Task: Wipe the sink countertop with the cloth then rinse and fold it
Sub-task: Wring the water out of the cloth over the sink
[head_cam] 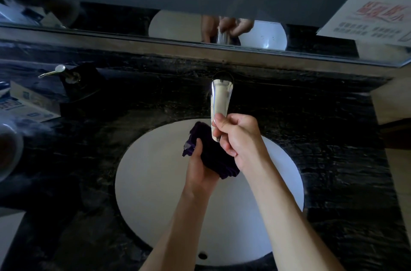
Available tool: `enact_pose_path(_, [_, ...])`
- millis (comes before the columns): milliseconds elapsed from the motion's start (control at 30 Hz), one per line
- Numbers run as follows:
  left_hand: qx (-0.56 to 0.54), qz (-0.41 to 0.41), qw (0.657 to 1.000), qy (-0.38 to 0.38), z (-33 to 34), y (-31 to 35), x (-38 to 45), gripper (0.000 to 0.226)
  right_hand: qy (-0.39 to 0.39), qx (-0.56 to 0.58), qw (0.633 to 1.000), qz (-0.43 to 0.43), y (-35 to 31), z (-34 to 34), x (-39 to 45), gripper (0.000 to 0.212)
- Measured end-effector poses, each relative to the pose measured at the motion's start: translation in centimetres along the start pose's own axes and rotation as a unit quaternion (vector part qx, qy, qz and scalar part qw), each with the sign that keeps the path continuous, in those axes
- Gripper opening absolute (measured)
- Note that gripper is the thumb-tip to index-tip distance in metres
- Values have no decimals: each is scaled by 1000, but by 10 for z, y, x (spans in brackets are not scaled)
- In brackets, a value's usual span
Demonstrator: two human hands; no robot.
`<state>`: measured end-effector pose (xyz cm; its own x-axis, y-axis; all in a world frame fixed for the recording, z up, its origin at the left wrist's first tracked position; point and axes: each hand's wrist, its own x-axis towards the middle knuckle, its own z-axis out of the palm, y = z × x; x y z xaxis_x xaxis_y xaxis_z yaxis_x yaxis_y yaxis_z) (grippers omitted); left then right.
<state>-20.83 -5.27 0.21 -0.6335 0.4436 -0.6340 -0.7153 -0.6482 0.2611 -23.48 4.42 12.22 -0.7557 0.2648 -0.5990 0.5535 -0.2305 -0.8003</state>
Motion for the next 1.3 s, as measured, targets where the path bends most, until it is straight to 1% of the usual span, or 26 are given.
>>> enact_pose_path(133, [-5, -3, 1000, 7, -2, 0, 1, 60, 16, -5, 1000, 17, 10, 2, 3, 25])
enact_pose_path(200, [1, -5, 1000, 9, -2, 1, 0, 60, 18, -10, 1000, 10, 13, 1, 3, 28])
enact_pose_path(267, [0, 0, 1000, 9, -4, 2, -2, 60, 40, 8, 999, -14, 20, -3, 1, 35])
enact_pose_path(333, [-12, 12, 1000, 21, -11, 3, -4, 60, 96, 98, 990, -37, 33, -12, -3, 33])
enact_pose_path(400, [-25, 22, 999, 40, -16, 2, -8, 61, 183, 187, 965, -4, 54, -25, -9, 25])
enact_pose_path(467, [-38, 34, 997, 56, -16, 0, -15, 58, 237, 194, 951, 47, 81, -36, -13, 17])
enact_pose_path(500, [-45, 39, 996, 64, -15, -1, -20, 56, 238, 190, 950, 70, 96, -38, -15, 13])
enact_pose_path(533, [-53, 41, 995, 69, -13, -2, -25, 55, 218, 194, 952, 95, 108, -38, -18, 16])
enact_pose_path(600, [-61, 37, 995, 69, -10, -6, -36, 54, 126, 225, 955, 144, 124, -34, -25, 40])
enact_pose_path(667, [-53, 31, 996, 65, -8, -12, -48, 55, 28, 286, 943, 168, 130, -30, -35, 59])
enact_pose_path(700, [-47, 29, 996, 63, -7, -15, -54, 56, -4, 316, 933, 172, 132, -29, -39, 62])
enact_pose_path(733, [-40, 33, 997, 60, -6, -17, -59, 56, -16, 337, 926, 169, 132, -29, -43, 61])
enact_pose_path(833, [3, 71, 995, 66, -12, -21, -70, 55, -16, 351, 925, 144, 132, -33, -53, 49])
enact_pose_path(1000, [75, 129, 987, 56, -16, -18, -90, 45, -17, 284, 956, 67, 133, -40, -70, 31])
enact_pose_path(1067, [84, 150, 983, 57, -14, -16, -97, 45, -14, 257, 966, 37, 132, -39, -77, 33])
enact_pose_path(1167, [76, 175, 980, 63, -10, -18, -105, 48, -8, 243, 970, 17, 129, -41, -84, 33])
enact_pose_path(1300, [59, 195, 975, 84, -8, -30, -112, 42, -25, 234, 972, -9, 124, -46, -93, 31])
